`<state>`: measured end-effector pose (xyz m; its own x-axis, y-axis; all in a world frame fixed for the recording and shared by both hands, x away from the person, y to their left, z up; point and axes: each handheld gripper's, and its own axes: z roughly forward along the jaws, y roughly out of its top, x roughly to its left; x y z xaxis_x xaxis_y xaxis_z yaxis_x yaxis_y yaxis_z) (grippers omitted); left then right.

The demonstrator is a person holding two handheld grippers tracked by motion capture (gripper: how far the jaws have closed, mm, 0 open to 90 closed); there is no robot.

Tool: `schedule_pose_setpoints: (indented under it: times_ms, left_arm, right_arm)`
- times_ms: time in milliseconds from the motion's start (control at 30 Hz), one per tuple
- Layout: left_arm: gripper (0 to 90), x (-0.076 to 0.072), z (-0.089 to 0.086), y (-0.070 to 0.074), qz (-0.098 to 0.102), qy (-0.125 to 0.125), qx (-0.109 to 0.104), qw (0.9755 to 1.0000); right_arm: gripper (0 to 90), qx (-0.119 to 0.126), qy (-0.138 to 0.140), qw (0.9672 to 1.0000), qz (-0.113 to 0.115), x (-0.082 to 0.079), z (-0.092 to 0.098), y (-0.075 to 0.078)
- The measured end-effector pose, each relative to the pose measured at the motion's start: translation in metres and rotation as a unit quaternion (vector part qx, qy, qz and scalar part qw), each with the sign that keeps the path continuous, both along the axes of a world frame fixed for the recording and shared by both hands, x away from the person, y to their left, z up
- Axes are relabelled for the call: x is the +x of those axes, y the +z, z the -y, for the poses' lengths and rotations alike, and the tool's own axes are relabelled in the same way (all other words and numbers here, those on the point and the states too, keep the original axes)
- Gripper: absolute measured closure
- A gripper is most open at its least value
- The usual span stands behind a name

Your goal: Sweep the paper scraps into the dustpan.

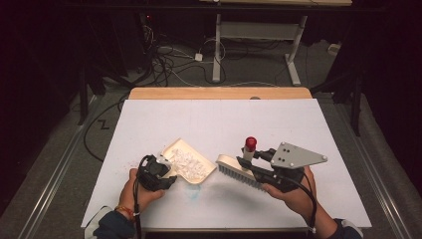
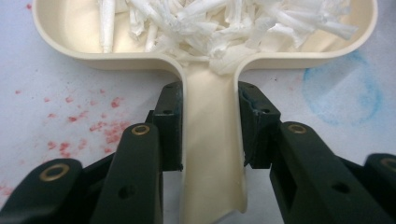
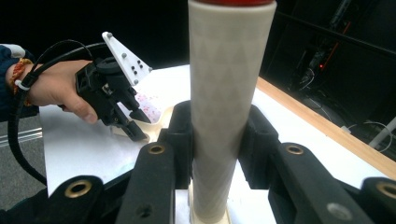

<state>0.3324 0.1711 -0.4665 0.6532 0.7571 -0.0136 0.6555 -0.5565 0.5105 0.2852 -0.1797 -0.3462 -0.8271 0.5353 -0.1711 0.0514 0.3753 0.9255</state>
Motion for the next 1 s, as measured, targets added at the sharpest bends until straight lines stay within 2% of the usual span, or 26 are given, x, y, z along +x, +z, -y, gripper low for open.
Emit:
schedule_pose_setpoints:
  times_ms: [500, 767, 867, 1000]
  left_arm:
    - [63.4, 0.002, -0.009, 0.000, -0.001, 0.014, -0.005, 0.9999]
    - [63.4, 0.003, -0.011, 0.000, 0.000, 0.023, -0.006, 0.9997]
    - [63.4, 0.003, -0.012, 0.000, 0.000, 0.025, -0.006, 0.9997]
    - [63.4, 0.000, -0.017, 0.002, 0.002, 0.036, -0.010, 0.9993]
  right_arm:
    - [70.4, 0.003, -0.035, 0.9993, -0.014, -0.006, 0.047, 0.000]
    - [70.4, -0.012, -0.052, 0.9981, -0.031, -0.009, 0.071, -0.013]
    - [70.4, -0.008, -0.058, 0.9974, -0.042, -0.008, 0.083, -0.018]
    - [70.4, -0.006, -0.067, 0.9967, -0.046, -0.010, 0.096, -0.022]
